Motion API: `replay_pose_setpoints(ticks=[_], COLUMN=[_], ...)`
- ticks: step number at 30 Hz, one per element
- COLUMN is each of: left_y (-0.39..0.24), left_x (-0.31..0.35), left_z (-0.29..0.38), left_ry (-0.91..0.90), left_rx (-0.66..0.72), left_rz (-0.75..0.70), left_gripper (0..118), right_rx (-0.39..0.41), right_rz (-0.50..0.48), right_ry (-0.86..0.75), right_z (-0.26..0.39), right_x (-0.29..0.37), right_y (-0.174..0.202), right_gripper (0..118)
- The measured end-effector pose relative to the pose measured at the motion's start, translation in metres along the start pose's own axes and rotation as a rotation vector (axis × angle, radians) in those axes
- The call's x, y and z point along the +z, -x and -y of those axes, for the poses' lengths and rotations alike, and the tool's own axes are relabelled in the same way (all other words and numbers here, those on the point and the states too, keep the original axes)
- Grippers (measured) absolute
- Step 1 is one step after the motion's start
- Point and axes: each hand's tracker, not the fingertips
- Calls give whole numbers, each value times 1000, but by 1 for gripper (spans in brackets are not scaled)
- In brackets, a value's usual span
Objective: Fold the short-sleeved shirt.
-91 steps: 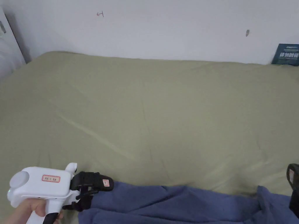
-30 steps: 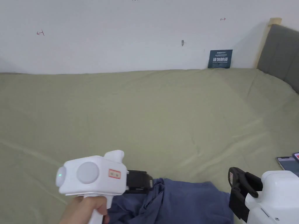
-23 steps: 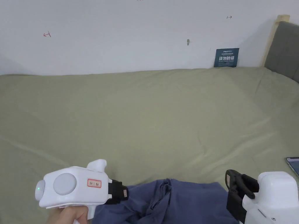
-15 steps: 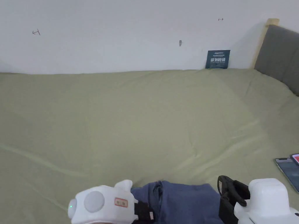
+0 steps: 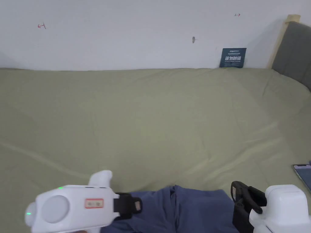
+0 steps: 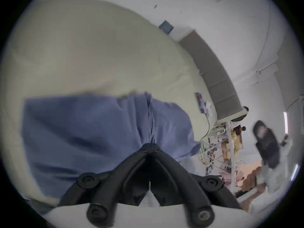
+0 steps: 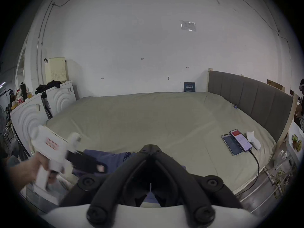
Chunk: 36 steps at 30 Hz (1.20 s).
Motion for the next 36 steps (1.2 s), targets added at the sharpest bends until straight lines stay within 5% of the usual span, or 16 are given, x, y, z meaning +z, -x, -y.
replay_pose_setpoints(ticks=[5, 11, 15, 16, 17, 18, 26, 27, 28, 29, 30, 36], left_y=[65, 108, 122, 125, 127, 129, 153, 154, 151, 153, 156, 157], left_x=[48, 34, 9, 3, -2, -9, -61, -66, -70, -71, -64, -3], left_z=[-8, -1, 5, 4, 3, 3, 3, 5, 9, 7, 7, -7], left_ry=[-34, 37, 74, 85, 91, 102, 148, 183, 196, 196, 178, 64], left_rx=[79, 169, 250, 263, 265, 270, 386, 354, 314, 319, 334, 309], left_rz=[-101, 62, 203, 202, 202, 206, 394, 284, 213, 251, 279, 196], left_gripper=[0, 3, 51, 98, 116, 117, 112, 106, 72, 22, 11, 11], right_rx=[16, 32, 51, 55, 57, 59, 54, 51, 48, 46, 44, 50], right_rz=[-30, -43, -40, -37, -35, -31, -12, -14, -14, -14, -15, -28], right_ry=[2, 23, 39, 41, 42, 44, 61, 62, 59, 55, 51, 21], right_z=[-1, 1, 1, 1, 1, 1, 2, 2, 2, 1, 1, -7], right_x=[-9, -13, -15, -15, -15, -15, -18, -18, -16, -15, -13, -8], right_y=[13, 27, 30, 30, 30, 29, 24, 23, 23, 23, 23, 22], right_gripper=[1, 1, 1, 1, 1, 1, 1, 1, 1, 1, 1, 1])
